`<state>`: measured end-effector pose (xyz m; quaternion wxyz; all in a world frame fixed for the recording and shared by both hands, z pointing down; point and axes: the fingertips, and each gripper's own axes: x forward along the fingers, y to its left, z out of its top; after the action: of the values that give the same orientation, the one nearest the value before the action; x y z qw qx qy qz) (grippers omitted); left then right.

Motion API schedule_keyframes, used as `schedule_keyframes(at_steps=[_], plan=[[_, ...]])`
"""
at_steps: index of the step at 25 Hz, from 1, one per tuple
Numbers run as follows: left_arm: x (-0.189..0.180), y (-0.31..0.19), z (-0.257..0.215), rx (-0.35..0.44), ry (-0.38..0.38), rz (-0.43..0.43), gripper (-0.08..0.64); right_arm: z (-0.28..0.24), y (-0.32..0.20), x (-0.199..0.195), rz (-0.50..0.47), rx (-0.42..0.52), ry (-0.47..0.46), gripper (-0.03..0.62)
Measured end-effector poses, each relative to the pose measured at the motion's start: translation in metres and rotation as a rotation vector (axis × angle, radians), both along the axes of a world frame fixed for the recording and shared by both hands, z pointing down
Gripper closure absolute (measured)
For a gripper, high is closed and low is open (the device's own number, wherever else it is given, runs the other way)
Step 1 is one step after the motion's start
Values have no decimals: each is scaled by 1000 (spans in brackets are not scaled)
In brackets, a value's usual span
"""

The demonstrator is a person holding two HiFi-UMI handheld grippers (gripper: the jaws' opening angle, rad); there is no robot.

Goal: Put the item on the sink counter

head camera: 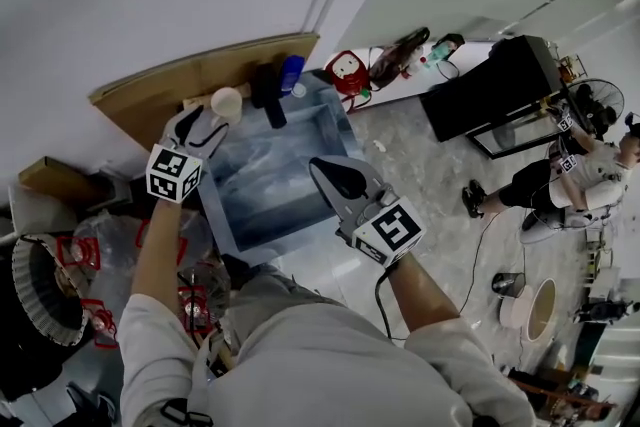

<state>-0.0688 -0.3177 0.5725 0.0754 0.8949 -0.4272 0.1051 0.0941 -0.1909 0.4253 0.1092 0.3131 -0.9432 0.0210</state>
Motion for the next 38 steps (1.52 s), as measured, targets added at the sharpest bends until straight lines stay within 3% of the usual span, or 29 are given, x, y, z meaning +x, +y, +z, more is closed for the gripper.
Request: schedule_keyframes(at_steps=[18,38], plan=[[33,65,-123,104,24,109,379,-41,2,-19,-40,49,-57,588],[46,132,-192,120,39,170,482,-60,18,-44,-94,67,-90,588]])
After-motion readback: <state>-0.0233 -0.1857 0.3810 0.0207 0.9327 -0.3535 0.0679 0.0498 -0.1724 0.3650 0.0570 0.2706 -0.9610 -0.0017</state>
